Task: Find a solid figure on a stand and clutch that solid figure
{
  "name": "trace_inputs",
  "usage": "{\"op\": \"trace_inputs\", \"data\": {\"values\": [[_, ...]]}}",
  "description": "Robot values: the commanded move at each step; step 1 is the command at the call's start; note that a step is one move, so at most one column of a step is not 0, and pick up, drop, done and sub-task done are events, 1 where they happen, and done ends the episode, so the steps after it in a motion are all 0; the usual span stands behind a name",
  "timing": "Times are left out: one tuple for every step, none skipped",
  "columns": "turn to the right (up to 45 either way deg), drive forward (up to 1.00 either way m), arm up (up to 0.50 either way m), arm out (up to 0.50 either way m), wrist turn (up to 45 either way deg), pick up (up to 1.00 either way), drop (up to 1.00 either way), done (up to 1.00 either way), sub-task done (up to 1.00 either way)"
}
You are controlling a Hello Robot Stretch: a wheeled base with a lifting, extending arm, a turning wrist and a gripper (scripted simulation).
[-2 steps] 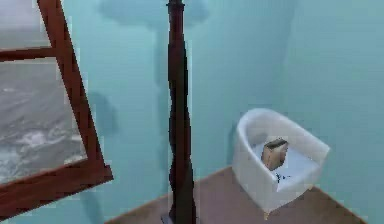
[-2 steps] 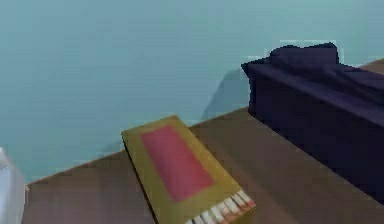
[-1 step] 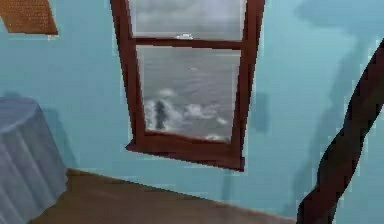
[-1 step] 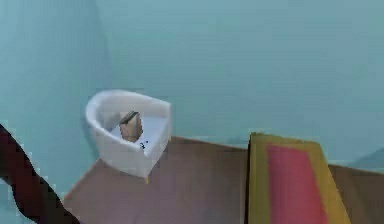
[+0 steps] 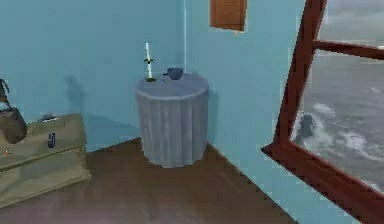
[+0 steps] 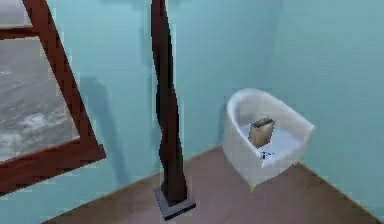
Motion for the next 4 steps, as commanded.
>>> {"op": "trace_inputs", "data": {"values": [[-45.0, 0.00, 0.00, 0.00, 0.0, 0.00, 0.00, 0.00, 0.00], [-30.0, 0.00, 0.00, 0.00, 0.0, 0.00, 0.00, 0.00, 0.00], [0.0, 1.00, 0.00, 0.00, 0.0, 0.00, 0.00, 0.00, 0.00], [0.0, 0.90, 0.00, 0.00, 0.0, 0.00, 0.00, 0.00, 0.00]]}}
